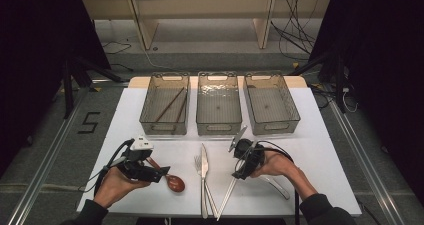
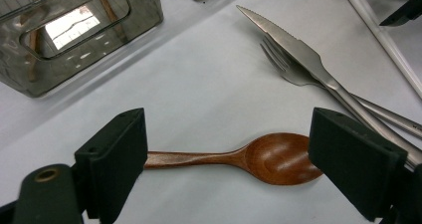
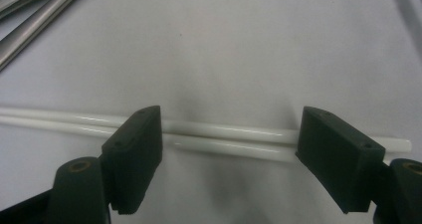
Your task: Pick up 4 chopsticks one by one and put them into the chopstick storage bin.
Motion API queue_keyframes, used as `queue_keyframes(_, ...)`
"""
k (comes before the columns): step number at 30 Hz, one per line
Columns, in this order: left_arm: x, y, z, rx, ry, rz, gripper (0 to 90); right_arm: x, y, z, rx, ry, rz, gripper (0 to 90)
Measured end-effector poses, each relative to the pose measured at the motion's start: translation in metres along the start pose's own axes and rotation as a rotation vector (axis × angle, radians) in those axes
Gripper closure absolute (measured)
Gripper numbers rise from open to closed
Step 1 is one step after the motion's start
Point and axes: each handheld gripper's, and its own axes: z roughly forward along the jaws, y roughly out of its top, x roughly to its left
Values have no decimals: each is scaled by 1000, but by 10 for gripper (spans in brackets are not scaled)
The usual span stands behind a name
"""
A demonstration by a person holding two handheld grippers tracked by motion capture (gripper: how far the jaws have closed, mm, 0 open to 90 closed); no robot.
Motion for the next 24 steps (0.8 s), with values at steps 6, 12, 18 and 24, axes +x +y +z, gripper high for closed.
queue_keyframes(6,0,0,0,1,1,0,153,1,0,0,4,0,-7,265)
queue_keyframes(12,0,0,0,3,1,3,153,2,-4,0,35,-8,-25,270)
queue_keyframes(18,0,0,0,4,-2,3,153,5,-7,-2,48,-5,-60,273)
queue_keyframes(24,-1,0,1,6,-2,6,153,16,-4,-2,89,-21,-152,280)
